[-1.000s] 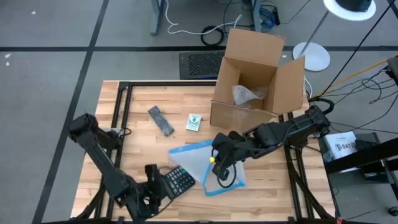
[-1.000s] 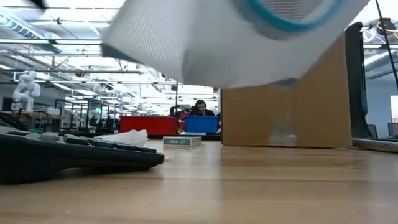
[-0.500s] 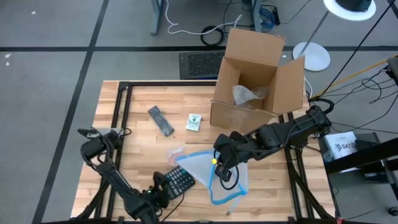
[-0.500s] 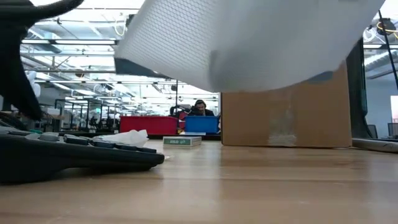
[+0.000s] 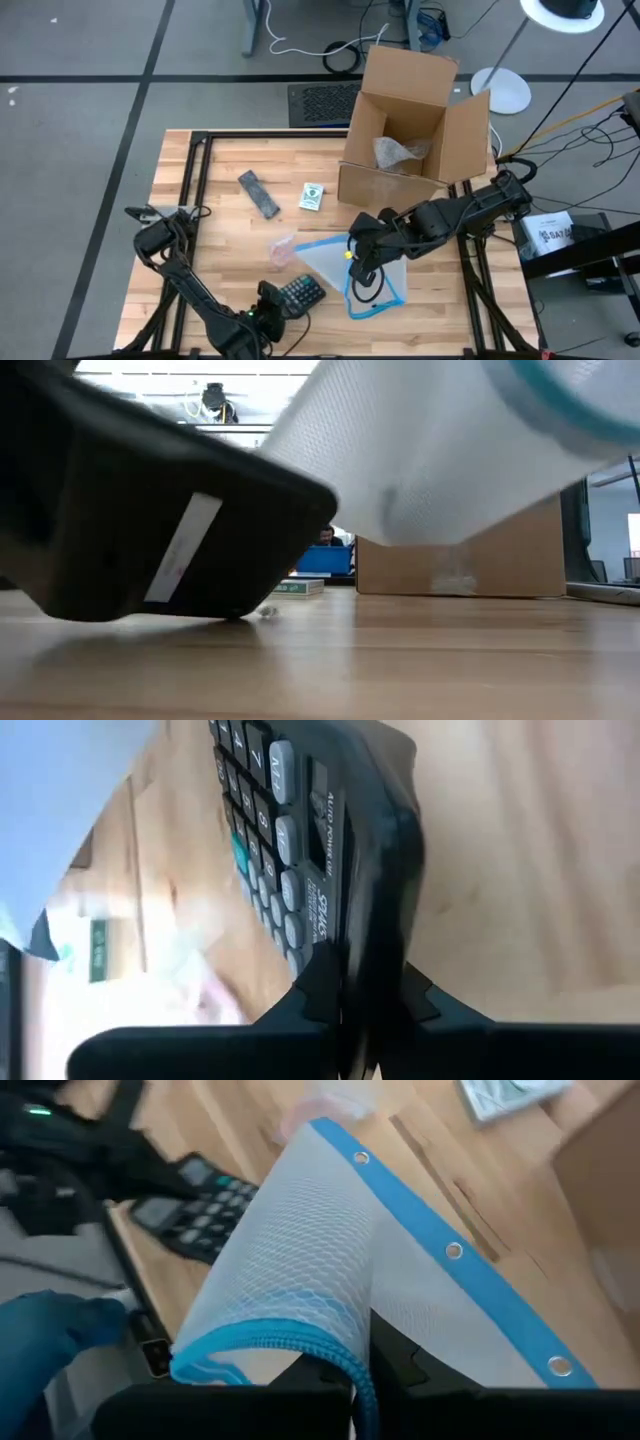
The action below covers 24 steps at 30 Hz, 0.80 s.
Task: Unpack boxes
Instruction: Put the calculator into the transparent zip bag
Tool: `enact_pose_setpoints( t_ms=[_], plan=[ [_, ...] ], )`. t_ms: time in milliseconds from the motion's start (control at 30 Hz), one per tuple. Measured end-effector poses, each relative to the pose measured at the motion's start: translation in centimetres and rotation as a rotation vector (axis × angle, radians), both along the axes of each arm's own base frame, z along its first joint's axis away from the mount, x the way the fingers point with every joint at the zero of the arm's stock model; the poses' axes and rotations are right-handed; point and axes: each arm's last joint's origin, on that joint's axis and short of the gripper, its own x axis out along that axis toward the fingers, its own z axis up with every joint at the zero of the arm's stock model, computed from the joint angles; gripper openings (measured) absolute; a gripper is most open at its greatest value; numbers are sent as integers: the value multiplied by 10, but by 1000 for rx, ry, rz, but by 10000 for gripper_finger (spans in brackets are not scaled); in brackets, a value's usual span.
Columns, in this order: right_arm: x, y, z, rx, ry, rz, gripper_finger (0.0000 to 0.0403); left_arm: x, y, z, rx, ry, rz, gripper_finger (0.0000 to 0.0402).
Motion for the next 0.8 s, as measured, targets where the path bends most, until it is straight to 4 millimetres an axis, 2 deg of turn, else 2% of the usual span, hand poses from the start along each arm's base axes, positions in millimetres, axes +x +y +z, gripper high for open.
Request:
enact_pose_setpoints(
  t_ms=[200,500,633,800],
  plan=[
    [-3,-2,-2,-2,35,-26,0,4,-18,32,-58,-3,-53,27],
    [9,-17,1,66,-8,-58,0,7,-46,96,-150,-129,-137,27],
    [26,-16,-6,74,-60,-45,0,10,-49,110,-156,-208,-131,27],
    [50,-11,-24,64,-82,-12,0,13,-51,117,-147,-274,-129,27]
  ],
)
